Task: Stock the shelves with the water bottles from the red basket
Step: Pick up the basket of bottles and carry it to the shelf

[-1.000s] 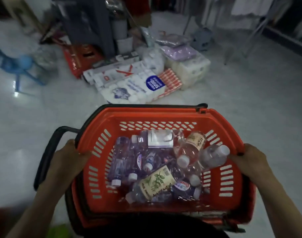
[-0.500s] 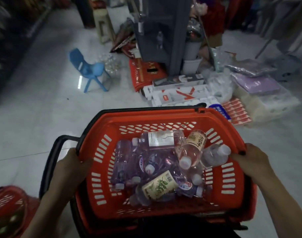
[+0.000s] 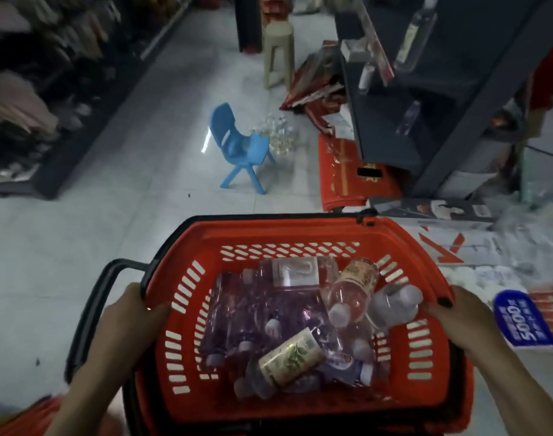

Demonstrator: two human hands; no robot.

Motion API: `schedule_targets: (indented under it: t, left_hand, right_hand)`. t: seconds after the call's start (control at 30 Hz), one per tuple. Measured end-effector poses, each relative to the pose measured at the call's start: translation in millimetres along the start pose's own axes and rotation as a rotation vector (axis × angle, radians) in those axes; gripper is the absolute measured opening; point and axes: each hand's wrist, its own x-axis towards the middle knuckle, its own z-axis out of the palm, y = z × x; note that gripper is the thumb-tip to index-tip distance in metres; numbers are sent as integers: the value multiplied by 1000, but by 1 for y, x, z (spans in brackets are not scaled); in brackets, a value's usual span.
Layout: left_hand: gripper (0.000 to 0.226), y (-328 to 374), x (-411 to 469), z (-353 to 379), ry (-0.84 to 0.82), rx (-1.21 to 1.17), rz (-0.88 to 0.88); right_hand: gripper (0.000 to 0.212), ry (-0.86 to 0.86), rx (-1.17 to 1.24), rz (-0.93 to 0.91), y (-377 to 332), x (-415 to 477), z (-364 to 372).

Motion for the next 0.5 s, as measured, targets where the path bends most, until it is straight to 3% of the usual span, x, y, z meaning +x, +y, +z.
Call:
schedule_targets:
  t: [0.1,0.27,0.5]
  left_hand:
    - [36,14,96,-26,5,56,62]
    - [42,62,221,-66,-9,100,136]
    - [44,146,373,-44,-118,167,233]
  right_hand:
    - [36,-1,24,60,-52,29,41]
    - [36,63,100,127,-145,70,59]
    - [37,149,173,230,-223,162,73]
